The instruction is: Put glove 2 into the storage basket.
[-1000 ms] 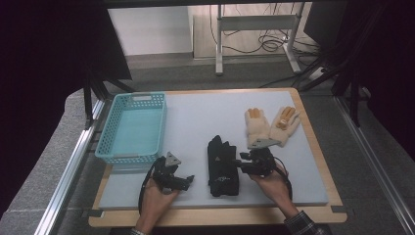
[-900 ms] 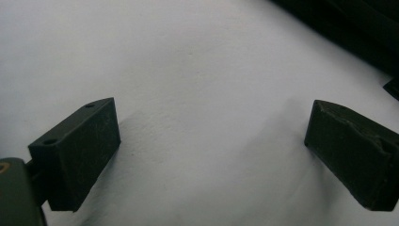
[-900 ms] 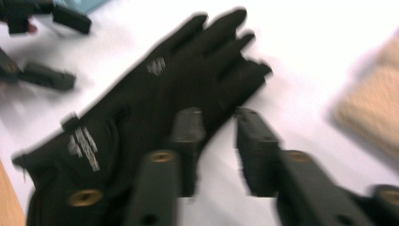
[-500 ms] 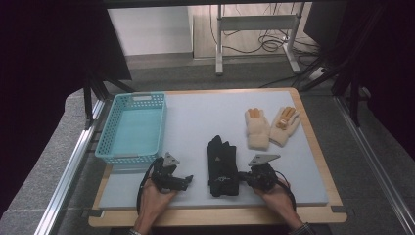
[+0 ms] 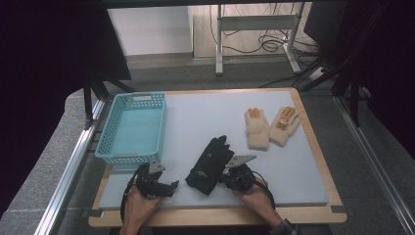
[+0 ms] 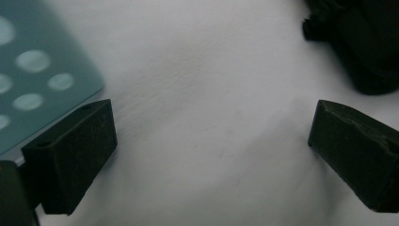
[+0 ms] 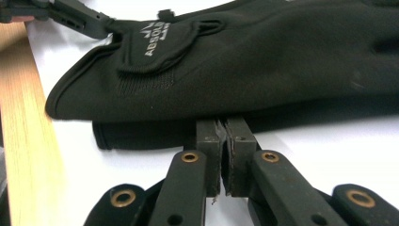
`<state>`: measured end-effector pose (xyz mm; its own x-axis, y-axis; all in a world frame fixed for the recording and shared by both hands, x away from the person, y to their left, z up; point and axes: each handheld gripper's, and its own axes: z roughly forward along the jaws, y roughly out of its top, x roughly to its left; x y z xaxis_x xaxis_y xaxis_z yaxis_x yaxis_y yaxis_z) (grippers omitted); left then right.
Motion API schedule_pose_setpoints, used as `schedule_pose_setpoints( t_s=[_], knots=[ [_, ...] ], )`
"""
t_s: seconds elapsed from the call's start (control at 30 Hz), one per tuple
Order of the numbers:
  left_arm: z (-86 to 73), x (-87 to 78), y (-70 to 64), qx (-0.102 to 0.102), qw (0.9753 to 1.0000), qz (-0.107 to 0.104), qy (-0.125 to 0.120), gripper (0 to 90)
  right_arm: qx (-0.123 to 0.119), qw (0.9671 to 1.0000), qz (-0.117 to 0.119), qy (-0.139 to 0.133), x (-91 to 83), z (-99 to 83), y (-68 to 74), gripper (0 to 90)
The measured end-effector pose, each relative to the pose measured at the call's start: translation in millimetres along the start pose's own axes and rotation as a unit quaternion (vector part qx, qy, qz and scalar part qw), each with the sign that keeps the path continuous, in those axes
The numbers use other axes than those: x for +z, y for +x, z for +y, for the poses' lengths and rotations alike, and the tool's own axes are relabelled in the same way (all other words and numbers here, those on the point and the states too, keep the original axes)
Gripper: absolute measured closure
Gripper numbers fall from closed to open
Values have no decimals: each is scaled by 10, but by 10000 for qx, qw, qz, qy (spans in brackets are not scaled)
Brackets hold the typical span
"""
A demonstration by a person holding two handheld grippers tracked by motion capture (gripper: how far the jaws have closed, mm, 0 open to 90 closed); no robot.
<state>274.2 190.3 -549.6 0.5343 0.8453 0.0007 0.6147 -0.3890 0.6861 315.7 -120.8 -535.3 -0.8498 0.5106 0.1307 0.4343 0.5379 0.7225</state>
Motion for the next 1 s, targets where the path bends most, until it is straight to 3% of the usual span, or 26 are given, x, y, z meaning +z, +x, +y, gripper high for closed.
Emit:
schedule_pose_setpoints(
  t_s=[0.23, 0.33, 0.67, 0.83, 1.0],
  knots=[
    [-43, 24, 60, -149, 9997, -180, -92, 0, -53, 10000, 24, -8, 100, 83, 35, 819],
    [-47, 26, 59, -169, 9996, -174, -108, 0, -12, 10000, -55, -58, 13, 53, -16, 767],
    [-52, 32, 59, -175, 9996, -180, -153, 0, 257, 9967, -728, -264, -394, -121, -365, 575],
    [-52, 33, 65, -194, 9995, -200, -141, 0, 473, 9910, -1206, -336, -667, -295, -606, 398],
    [-53, 34, 65, -194, 9995, -200, -144, 0, 686, 9847, -1576, -297, -825, -465, -793, 293]
  ],
)
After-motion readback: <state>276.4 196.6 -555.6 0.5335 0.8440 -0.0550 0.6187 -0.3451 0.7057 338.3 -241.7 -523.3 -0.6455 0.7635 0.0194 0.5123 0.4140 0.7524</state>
